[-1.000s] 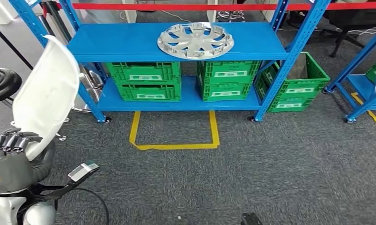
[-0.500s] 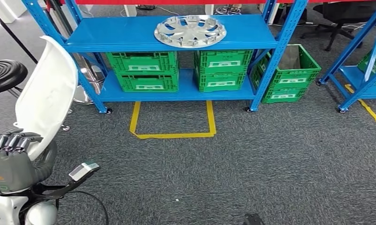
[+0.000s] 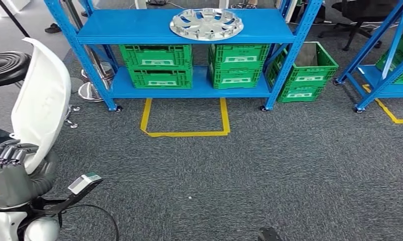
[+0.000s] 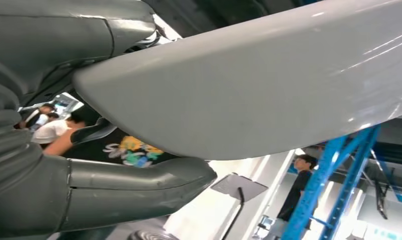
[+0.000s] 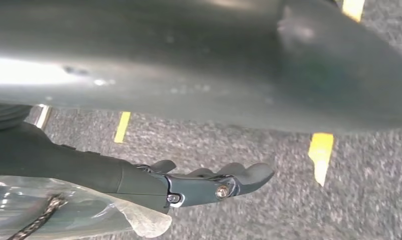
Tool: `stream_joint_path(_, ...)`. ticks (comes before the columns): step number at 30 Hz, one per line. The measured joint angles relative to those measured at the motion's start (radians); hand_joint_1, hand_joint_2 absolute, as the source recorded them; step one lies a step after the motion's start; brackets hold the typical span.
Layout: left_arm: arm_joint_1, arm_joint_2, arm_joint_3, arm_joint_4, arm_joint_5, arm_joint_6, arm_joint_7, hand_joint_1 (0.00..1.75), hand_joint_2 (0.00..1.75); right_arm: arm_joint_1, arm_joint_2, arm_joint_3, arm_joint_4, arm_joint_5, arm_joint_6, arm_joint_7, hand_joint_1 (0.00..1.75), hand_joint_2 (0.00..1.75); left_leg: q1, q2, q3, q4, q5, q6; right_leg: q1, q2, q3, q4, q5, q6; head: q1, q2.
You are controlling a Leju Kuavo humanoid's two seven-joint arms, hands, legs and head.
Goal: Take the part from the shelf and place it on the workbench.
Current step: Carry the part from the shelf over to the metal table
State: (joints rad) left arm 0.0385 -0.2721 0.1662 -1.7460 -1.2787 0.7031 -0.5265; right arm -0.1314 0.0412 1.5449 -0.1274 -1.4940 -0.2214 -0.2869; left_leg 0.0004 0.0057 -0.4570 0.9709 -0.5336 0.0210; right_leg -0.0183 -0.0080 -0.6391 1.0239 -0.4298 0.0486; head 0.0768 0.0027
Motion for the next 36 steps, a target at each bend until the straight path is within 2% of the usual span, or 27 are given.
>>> stream_joint_path(1, 0.001, 0.0, 0.0, 0.002, 0.002, 0.0, 0.0, 1.75, 1.75, 0.001, 0.0, 0.0, 0.0, 0.0, 0.0, 0.0, 0.0, 0.0, 0.0, 0.001, -0.01, -0.002, 0.011, 0.008, -0.001, 0.002, -0.018, 0.038, -0.031, 0.003, 0.002, 0.0)
stream_joint_path(3, 0.003, -0.001, 0.0, 0.007, 0.004, 0.0, 0.001, 1.75, 1.75, 0.002, 0.0, 0.001, 0.0, 0.0, 0.0, 0.0, 0.0, 0.0, -0.004, 0.003, -0.034, 0.0, 0.03, 0.018, -0.001, 0.004, -0.067, 0.171, -0.119, 0.006, 0.005, 0.0)
stream_joint_path(4, 0.004, -0.001, 0.0, 0.01, 0.005, 0.0, 0.002, 1.75, 1.75, 0.003, 0.0, 0.001, 0.0, 0.0, -0.001, 0.0, 0.0, 0.0, -0.007, 0.003, -0.047, 0.001, 0.039, 0.02, -0.001, 0.005, -0.085, 0.234, -0.151, 0.006, 0.005, 0.0)
stream_joint_path(5, 0.006, -0.001, 0.0, 0.013, 0.005, 0.0, 0.004, 1.75, 1.75, 0.003, 0.0, 0.001, 0.0, 0.0, -0.001, 0.0, 0.0, 0.0, -0.011, 0.003, -0.058, 0.002, 0.048, 0.021, 0.0, 0.005, -0.088, 0.268, -0.165, 0.005, 0.005, 0.0)
stream_joint_path(6, 0.007, -0.001, 0.0, 0.016, 0.006, 0.0, 0.006, 1.75, 1.75, 0.004, 0.0, 0.002, 0.0, 0.0, -0.002, 0.0, 0.0, 0.0, -0.014, 0.003, -0.068, 0.004, 0.054, 0.021, 0.001, 0.005, -0.071, 0.264, -0.161, 0.003, 0.004, 0.0)
stream_joint_path(7, 0.008, -0.001, 0.0, 0.018, 0.007, 0.0, 0.007, 1.75, 1.75, 0.005, 0.0, 0.002, 0.0, 0.001, -0.002, 0.001, 0.0, 0.0, -0.016, 0.003, -0.076, 0.006, 0.059, 0.021, 0.003, 0.005, -0.029, 0.213, -0.14, -0.002, 0.004, 0.0)
stream_joint_path(9, 0.009, -0.001, 0.0, 0.021, 0.01, 0.0, 0.008, 1.75, 1.75, 0.004, 0.0, 0.004, 0.0, 0.001, -0.002, 0.001, 0.0, 0.0, -0.021, 0.003, -0.087, 0.014, 0.065, 0.018, 0.009, 0.005, 0.074, 0.062, -0.098, -0.016, 0.004, 0.0)
stream_joint_path(10, 0.009, 0.0, 0.0, 0.022, 0.012, 0.0, 0.01, 1.75, 1.75, 0.002, 0.0, 0.005, 0.0, 0.001, -0.003, 0.001, 0.0, 0.0, -0.022, 0.003, -0.092, 0.018, 0.067, 0.015, 0.012, 0.005, 0.111, 0.003, -0.088, -0.023, 0.004, 0.0)
stream_joint_path(11, 0.009, 0.0, 0.0, 0.022, 0.013, 0.0, 0.011, 1.75, 1.75, 0.001, 0.0, 0.006, 0.0, 0.002, -0.003, 0.002, 0.0, 0.0, -0.023, 0.004, -0.097, 0.022, 0.07, 0.011, 0.014, 0.006, 0.127, -0.025, -0.087, -0.028, 0.004, 0.0)
stream_joint_path(13, 0.009, 0.001, 0.0, 0.023, 0.014, 0.0, 0.015, 1.75, 1.75, 0.003, 0.0, 0.007, 0.0, 0.002, -0.003, 0.003, 0.0, 0.0, -0.023, 0.004, -0.105, 0.025, 0.078, 0.001, 0.015, 0.006, 0.128, -0.034, -0.083, -0.035, 0.003, 0.0)
stream_joint_path(15, 0.011, 0.003, 0.0, 0.024, 0.015, 0.0, 0.019, 1.75, 1.75, 0.005, 0.001, 0.007, 0.0, 0.003, -0.003, 0.003, 0.0, 0.0, -0.021, 0.001, -0.114, 0.042, 0.064, -0.012, 0.01, 0.004, 0.123, -0.039, -0.072, -0.044, 0.002, 0.0)
stream_joint_path(17, 0.011, 0.006, 0.0, 0.024, 0.015, 0.0, 0.023, 1.75, 1.75, 0.004, 0.002, 0.007, 0.0, 0.004, -0.004, 0.004, 0.0, 0.0, -0.016, -0.002, -0.149, 0.126, 0.004, -0.027, 0.006, 0.001, 0.116, -0.042, -0.062, -0.053, -0.001, 0.0)
stream_joint_path(19, 0.013, 0.008, 0.0, 0.026, 0.015, 0.0, 0.024, 1.75, 1.75, 0.005, 0.003, 0.007, 0.0, 0.004, -0.003, 0.005, 0.0, 0.0, -0.007, -0.002, -0.202, 0.262, -0.065, -0.04, 0.006, 0.001, 0.104, -0.041, -0.056, -0.055, -0.003, 0.0)
stream_joint_path(20, 0.015, 0.01, 0.0, 0.028, 0.015, 0.0, 0.024, 1.75, 1.75, 0.006, 0.003, 0.007, 0.0, 0.004, -0.003, 0.005, 0.0, 0.0, -0.003, -0.002, -0.217, 0.306, -0.079, -0.044, 0.006, 0.001, 0.099, -0.039, -0.053, -0.055, -0.003, 0.0)
stream_joint_path(21, 0.016, 0.01, 0.0, 0.03, 0.015, 0.0, 0.024, 1.75, 1.75, 0.007, 0.003, 0.007, 0.0, 0.004, -0.003, 0.006, 0.0, 0.0, 0.002, -0.002, -0.214, 0.314, -0.073, -0.047, 0.006, 0.001, 0.095, -0.038, -0.05, -0.054, -0.004, 0.0)
stream_joint_path(22, 0.016, 0.011, 0.0, 0.031, 0.015, 0.0, 0.025, 1.75, 1.75, 0.007, 0.004, 0.007, 0.0, 0.004, -0.003, 0.006, 0.0, 0.0, 0.005, -0.002, -0.191, 0.277, -0.048, -0.049, 0.005, 0.001, 0.092, -0.035, -0.048, -0.052, -0.004, 0.0)
stream_joint_path(24, 0.016, 0.012, 0.0, 0.032, 0.015, 0.0, 0.025, 1.75, 1.75, 0.007, 0.004, 0.007, 0.0, 0.004, -0.003, 0.006, 0.0, 0.0, 0.01, -0.002, -0.113, 0.136, 0.015, -0.049, 0.005, 0.002, 0.088, -0.031, -0.046, -0.048, -0.004, 0.0)
stream_joint_path(25, 0.015, 0.012, 0.0, 0.032, 0.015, 0.0, 0.025, 1.75, 1.75, 0.006, 0.004, 0.007, 0.0, 0.004, -0.003, 0.006, 0.0, 0.0, 0.01, -0.002, -0.083, 0.076, 0.033, -0.045, 0.006, 0.003, 0.085, -0.028, -0.045, -0.044, -0.003, 0.0)
stream_joint_path(26, 0.015, 0.013, 0.0, 0.032, 0.015, 0.0, 0.025, 1.75, 1.75, 0.005, 0.005, 0.007, 0.0, 0.004, -0.003, 0.006, 0.0, 0.0, 0.008, -0.003, -0.068, 0.041, 0.039, -0.04, 0.007, 0.003, 0.081, -0.026, -0.043, -0.038, -0.003, 0.0)
stream_joint_path(30, 0.016, 0.015, 0.001, 0.033, 0.015, 0.0, 0.028, 1.75, 1.75, 0.005, 0.005, 0.007, 0.0, 0.004, -0.004, 0.006, 0.0, 0.0, 0.004, -0.003, -0.075, 0.022, 0.048, -0.014, 0.006, 0.003, 0.064, -0.023, -0.039, -0.016, -0.001, 0.0)
stream_joint_path(32, 0.016, 0.016, 0.001, 0.033, 0.014, 0.0, 0.032, 1.75, 1.75, 0.005, 0.005, 0.007, 0.0, 0.004, -0.005, 0.005, 0.0, 0.0, 0.002, -0.003, -0.077, 0.018, 0.051, -0.01, 0.005, 0.004, 0.062, -0.026, -0.041, -0.038, 0.002, 0.0)
stream_joint_path(34, 0.017, 0.019, 0.001, 0.033, 0.014, 0.0, 0.037, 1.75, 1.75, 0.004, 0.005, 0.007, 0.0, 0.003, -0.009, 0.001, 0.0, 0.0, -0.003, -0.004, -0.081, 0.021, 0.052, -0.009, 0.004, 0.004, 0.067, -0.033, -0.031, -0.057, 0.005, 0.0)
stream_joint_path(36, 0.018, 0.02, 0.002, 0.033, 0.014, 0.0, 0.04, 1.75, 1.75, 0.005, 0.005, 0.007, 0.0, 0.001, -0.015, -0.004, 0.0, 0.0, -0.006, -0.004, -0.085, 0.021, 0.056, -0.004, 0.001, 0.004, 0.067, -0.034, -0.023, -0.047, 0.004, 0.0)
